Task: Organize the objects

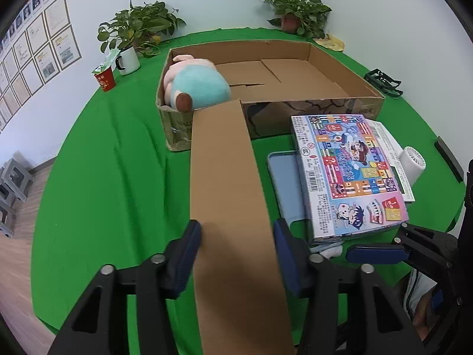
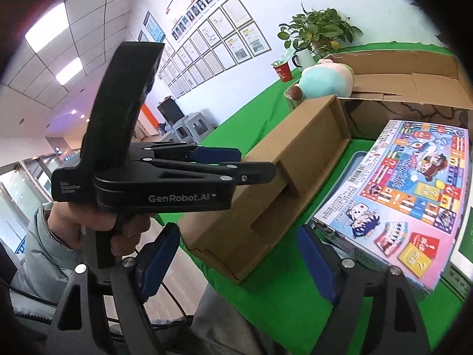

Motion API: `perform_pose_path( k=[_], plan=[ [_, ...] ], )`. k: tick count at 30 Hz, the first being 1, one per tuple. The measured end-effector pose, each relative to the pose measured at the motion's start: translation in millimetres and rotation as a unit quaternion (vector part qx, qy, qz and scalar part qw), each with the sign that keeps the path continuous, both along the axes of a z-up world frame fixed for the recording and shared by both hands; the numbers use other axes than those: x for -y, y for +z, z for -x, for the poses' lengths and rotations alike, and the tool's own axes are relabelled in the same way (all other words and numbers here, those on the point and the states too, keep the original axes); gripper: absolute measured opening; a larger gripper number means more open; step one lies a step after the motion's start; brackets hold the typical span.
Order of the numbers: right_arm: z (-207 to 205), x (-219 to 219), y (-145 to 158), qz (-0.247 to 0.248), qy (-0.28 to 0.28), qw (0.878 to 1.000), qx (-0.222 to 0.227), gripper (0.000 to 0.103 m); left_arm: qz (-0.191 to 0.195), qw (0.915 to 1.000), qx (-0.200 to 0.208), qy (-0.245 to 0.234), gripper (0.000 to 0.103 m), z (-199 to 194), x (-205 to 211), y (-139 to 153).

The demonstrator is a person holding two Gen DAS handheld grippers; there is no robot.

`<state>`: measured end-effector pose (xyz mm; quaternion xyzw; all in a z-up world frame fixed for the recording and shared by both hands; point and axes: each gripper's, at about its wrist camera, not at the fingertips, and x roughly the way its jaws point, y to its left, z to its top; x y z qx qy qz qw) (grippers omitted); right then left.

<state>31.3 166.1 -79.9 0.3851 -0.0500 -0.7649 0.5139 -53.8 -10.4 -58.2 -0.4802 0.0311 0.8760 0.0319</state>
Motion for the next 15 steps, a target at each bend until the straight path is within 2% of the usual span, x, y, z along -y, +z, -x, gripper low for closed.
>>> perform_pose_path(
  k=[8, 12, 15],
  plan=[
    [21.5, 14.4, -6.9, 0.008, -0.002, 0.999, 0.041, 0.082, -0.002, 0.9992, 0.014, 0.038, 0.031, 3.0, 31.9, -2.3],
    [29.0, 29.1, -3.6, -0.004, -0.005, 0.999, 0.052, 0.082, -0.020, 0.9981, 0.017, 0.055, 0.023, 0.4, 48.4, -6.6],
    [27.3, 44.4, 0.2, -0.031, -0.001, 0.999, 0.043, 0.081, -0.047, 0.9961, 0.022, 0.071, 0.018, -3.0, 63.3, -10.7]
  ],
)
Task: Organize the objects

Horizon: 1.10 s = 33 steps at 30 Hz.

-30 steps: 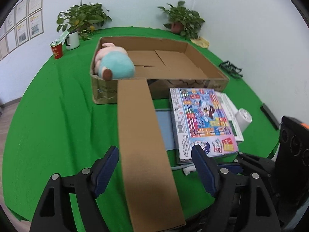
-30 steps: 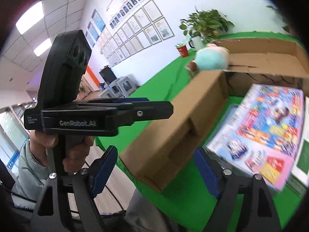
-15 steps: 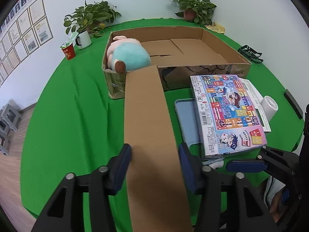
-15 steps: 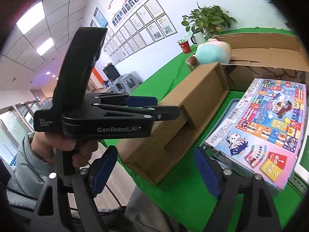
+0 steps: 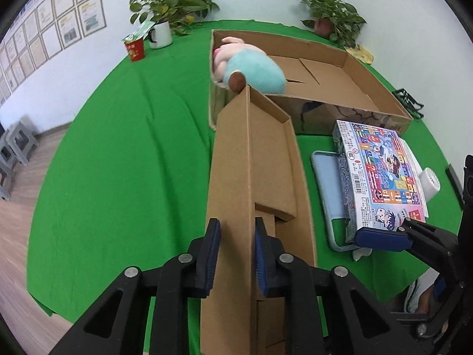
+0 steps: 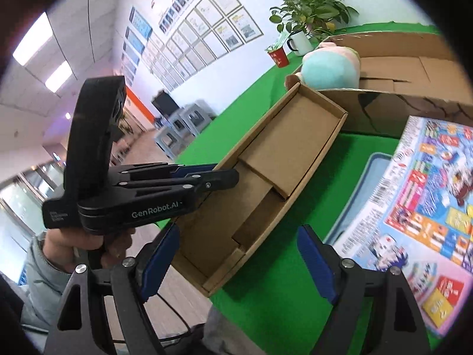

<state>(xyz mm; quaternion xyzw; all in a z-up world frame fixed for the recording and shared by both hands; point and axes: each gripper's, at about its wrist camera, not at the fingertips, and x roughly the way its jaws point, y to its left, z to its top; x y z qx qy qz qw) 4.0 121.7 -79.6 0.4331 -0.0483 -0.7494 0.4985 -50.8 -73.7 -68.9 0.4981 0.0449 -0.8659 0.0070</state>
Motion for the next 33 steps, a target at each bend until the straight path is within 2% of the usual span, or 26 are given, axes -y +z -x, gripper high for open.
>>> perform_pose_path(
  k=[2, 4, 8, 9, 13, 15, 19, 23, 24, 25, 26, 27, 28, 30, 33],
  plan=[
    [-1.5, 9.5, -0.9, -0.015, 0.004, 1.000, -0.002, 0.078, -0.015, 0.9999, 0.003, 0.008, 0.015, -3.1, 7.4, -4.9],
    [-2.8, 17.0, -6.1, -0.040, 0.004, 0.999, -0.001, 0.070, -0.037, 0.9992, 0.007, 0.011, 0.013, -6.6, 12.6, -9.5],
    [0.1, 22.0, -20.9, -0.082, 0.001, 0.996, 0.022, 0.048, -0.066, 0.9975, 0.021, 0.010, 0.011, -15.1, 5.1, -21.1],
    [0.5, 21.6, -22.7, -0.091, -0.003, 0.996, 0.022, 0.039, -0.068, 0.9974, 0.023, 0.007, 0.011, -16.8, 0.1, -22.5],
    [-0.3, 13.7, -22.1, -0.127, -0.030, 0.991, 0.009, 0.032, -0.068, 0.9974, 0.022, 0.005, 0.011, -20.9, -18.1, -25.8],
    [-0.3, 9.2, -21.3, -0.146, -0.042, 0.988, 0.005, 0.022, -0.066, 0.9975, 0.024, 0.000, 0.011, -21.8, -24.9, -27.2],
    [-0.2, 1.0, -20.5, -0.156, -0.052, 0.986, 0.011, 0.022, -0.054, 0.9978, 0.038, 0.003, 0.011, -22.6, -36.3, -29.2],
    [6.3, -0.5, -21.4, -0.153, -0.059, 0.986, 0.016, 0.023, -0.068, 0.9967, 0.044, 0.011, 0.016, -26.0, -32.6, -24.9],
    [7.8, 0.0, -21.6, -0.155, -0.059, 0.986, 0.018, 0.024, -0.071, 0.9965, 0.042, 0.010, 0.022, -28.4, -30.8, -21.4],
    [8.8, 1.1, -21.4, -0.157, -0.059, 0.986, 0.018, 0.025, -0.070, 0.9967, 0.038, 0.009, 0.035, -32.5, -30.8, -15.9],
    [8.0, 0.5, -20.5, -0.159, -0.055, 0.986, 0.016, 0.030, -0.070, 0.9969, 0.035, 0.011, 0.043, -35.1, -29.1, -12.5],
    [6.7, -1.0, -18.2, -0.160, -0.053, 0.986, 0.013, 0.037, -0.072, 0.9968, 0.032, 0.012, 0.057, -38.0, -28.0, -9.1],
    [2.7, -5.1, -16.5, -0.161, -0.050, 0.986, 0.008, 0.039, -0.076, 0.9967, 0.028, 0.010, 0.060, -41.8, -27.3, -6.1],
    [-3.6, -7.8, -10.8, -0.163, -0.052, 0.985, 0.002, 0.045, -0.079, 0.9964, 0.030, 0.009, 0.060, -47.5, -26.7, -5.1],
    [-9.0, -10.0, -3.4, -0.167, -0.048, 0.985, -0.009, 0.046, -0.079, 0.9958, 0.046, 0.001, 0.057, -52.3, -29.5, -11.5]
  ],
)
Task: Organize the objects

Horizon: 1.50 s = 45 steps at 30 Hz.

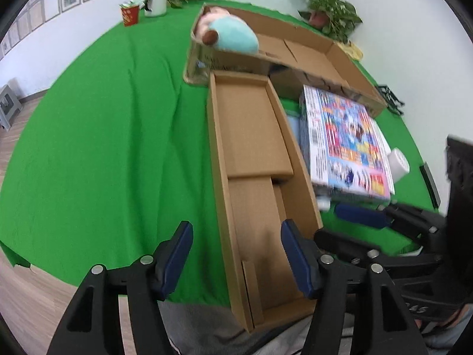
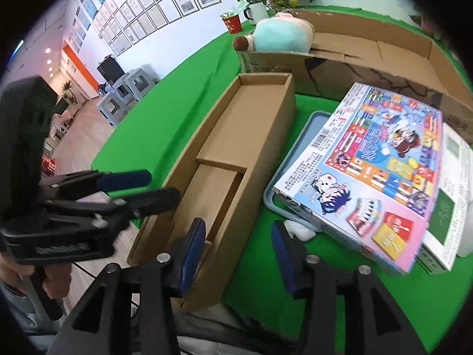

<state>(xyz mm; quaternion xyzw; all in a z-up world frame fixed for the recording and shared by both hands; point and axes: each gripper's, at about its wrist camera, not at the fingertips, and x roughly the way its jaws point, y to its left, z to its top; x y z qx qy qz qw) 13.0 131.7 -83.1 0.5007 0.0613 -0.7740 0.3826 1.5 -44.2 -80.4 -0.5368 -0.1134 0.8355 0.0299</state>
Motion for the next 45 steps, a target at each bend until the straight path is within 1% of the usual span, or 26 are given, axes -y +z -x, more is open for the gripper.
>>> perform_pose_path(
  k=[2, 6, 8, 10, 11, 12, 14, 17, 21, 25, 30, 32, 37, 40, 42, 43, 45],
  plan=[
    [-2.3, 0.0, 1.8, 0.000, 0.008, 1.000, 0.005, 0.046, -0.002, 1.0000, 0.009, 0.000, 0.053, -2.9, -1.7, -3.3],
    [-9.1, 2.4, 2.6, 0.001, 0.031, 0.999, 0.020, 0.046, -0.002, 1.0000, 0.006, -0.004, 0.049, -12.4, -1.3, 2.6],
    [-11.9, 8.4, 1.0, -0.001, 0.041, 0.999, 0.027, 0.046, 0.000, 0.9999, 0.013, -0.007, 0.040, -13.8, -2.6, 0.4],
    [-13.5, 12.7, -3.6, -0.001, 0.048, 0.998, 0.039, 0.045, 0.002, 0.9998, 0.018, -0.010, 0.029, -16.2, -5.8, -1.8],
    [-14.0, 15.1, -5.8, 0.001, 0.051, 0.998, 0.046, 0.039, 0.000, 0.9998, 0.019, -0.012, 0.026, -18.1, -5.5, -3.0],
    [-17.0, 16.7, -6.8, -0.002, 0.052, 0.998, 0.045, 0.031, 0.000, 0.9997, 0.019, -0.014, 0.021, -19.4, -6.9, -3.7],
    [-16.2, 18.8, -8.3, -0.010, 0.047, 0.998, 0.036, 0.027, 0.009, 0.9998, 0.016, -0.012, 0.018, -22.8, -5.3, -3.9],
    [-14.3, 18.2, -9.9, -0.007, 0.042, 0.998, 0.038, 0.025, 0.011, 0.9998, 0.013, -0.009, 0.017, -22.3, -4.0, -4.7],
    [-15.2, 17.4, -7.9, -0.004, 0.036, 0.999, 0.027, 0.024, 0.026, 0.9996, -0.004, -0.007, 0.016, -20.6, -7.8, 1.7],
    [-17.0, 14.2, 4.5, 0.011, 0.028, 1.000, -0.003, 0.023, 0.033, 0.9991, -0.028, -0.001, 0.015, -19.1, -9.7, 16.7],
    [-13.5, 9.1, 18.6, 0.029, 0.018, 0.999, -0.019, 0.023, 0.043, 0.9978, -0.050, -0.001, 0.015, -14.0, -13.6, 33.3],
    [-11.0, 9.9, 17.2, 0.026, 0.018, 0.999, -0.017, 0.023, 0.048, 0.9974, -0.053, 0.000, 0.015, -10.8, -15.0, 34.9],
    [-5.5, 14.1, 3.5, 0.007, 0.004, 1.000, 0.010, 0.023, 0.049, 0.9982, -0.034, 0.006, 0.015, -4.2, -17.4, 19.8],
    [-6.4, 15.5, 2.5, -0.004, -0.002, 1.000, 0.003, 0.023, 0.049, 0.9980, -0.038, 0.015, 0.015, -3.9, -19.9, 18.3],
    [-6.4, 18.2, 0.3, -0.011, -0.004, 1.000, 0.005, 0.023, 0.057, 0.9972, -0.045, 0.017, 0.015, -4.2, -21.1, 19.3],
    [-6.2, 19.5, -1.7, -0.011, -0.004, 1.000, 0.009, 0.023, 0.061, 0.9968, -0.048, 0.017, 0.015, -4.6, -21.2, 20.7],
    [-9.3, 19.2, -0.4, -0.004, -0.005, 1.000, -0.002, 0.022, 0.060, 0.9966, -0.054, 0.018, 0.015, -6.0, -19.7, 25.0]
  ],
)
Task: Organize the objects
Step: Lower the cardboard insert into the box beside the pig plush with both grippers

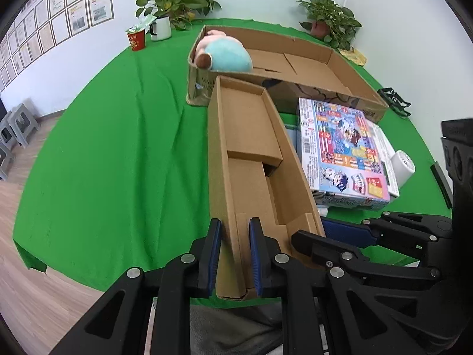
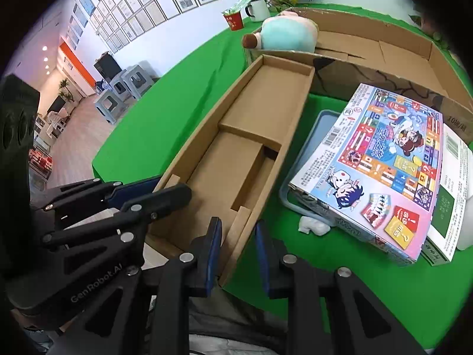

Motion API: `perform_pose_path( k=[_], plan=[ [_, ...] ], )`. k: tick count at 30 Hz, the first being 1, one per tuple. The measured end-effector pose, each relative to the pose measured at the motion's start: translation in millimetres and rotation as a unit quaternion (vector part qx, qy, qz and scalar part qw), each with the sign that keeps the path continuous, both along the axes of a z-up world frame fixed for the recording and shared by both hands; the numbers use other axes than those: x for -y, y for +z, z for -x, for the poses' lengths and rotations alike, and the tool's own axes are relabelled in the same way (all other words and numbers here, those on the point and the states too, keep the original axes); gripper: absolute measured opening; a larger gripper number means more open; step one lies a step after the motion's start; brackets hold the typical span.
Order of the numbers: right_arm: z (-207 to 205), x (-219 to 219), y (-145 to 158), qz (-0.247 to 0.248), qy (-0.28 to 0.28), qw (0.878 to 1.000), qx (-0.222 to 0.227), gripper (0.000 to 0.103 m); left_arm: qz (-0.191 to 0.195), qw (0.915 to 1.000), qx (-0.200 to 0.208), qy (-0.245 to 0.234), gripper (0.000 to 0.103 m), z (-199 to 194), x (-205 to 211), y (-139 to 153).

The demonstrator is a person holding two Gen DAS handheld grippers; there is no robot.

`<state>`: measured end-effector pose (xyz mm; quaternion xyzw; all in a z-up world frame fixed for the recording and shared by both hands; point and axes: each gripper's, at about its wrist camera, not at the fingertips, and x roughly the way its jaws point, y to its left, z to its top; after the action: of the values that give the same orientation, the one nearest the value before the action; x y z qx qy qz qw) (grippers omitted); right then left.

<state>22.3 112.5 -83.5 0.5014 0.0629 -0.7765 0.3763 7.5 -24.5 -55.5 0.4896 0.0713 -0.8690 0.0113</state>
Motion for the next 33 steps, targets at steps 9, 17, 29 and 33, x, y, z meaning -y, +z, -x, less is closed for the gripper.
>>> perform_pose_path(
  k=[9, 17, 29, 33],
  plan=[
    [-4.2, -9.1, 34.6, 0.039, -0.008, 0.997, -0.064, 0.021, -0.015, 0.9980, -0.060, 0.012, 0.015, -7.4, 1.9, 33.3],
    [9.9, -25.2, 59.3, 0.063, -0.037, 0.993, -0.093, 0.020, -0.011, 0.9950, -0.099, -0.013, 0.015, 11.0, -14.4, 62.9],
    [50.0, -47.9, 91.6, 0.091, -0.073, 0.984, -0.137, 0.020, 0.005, 0.9869, -0.156, -0.042, 0.015, 62.1, -40.6, 108.2],
    [81.1, -53.9, 102.8, 0.091, -0.090, 0.979, -0.160, 0.020, 0.011, 0.9837, -0.170, -0.058, 0.015, 106.7, -47.7, 119.4]
  ],
)
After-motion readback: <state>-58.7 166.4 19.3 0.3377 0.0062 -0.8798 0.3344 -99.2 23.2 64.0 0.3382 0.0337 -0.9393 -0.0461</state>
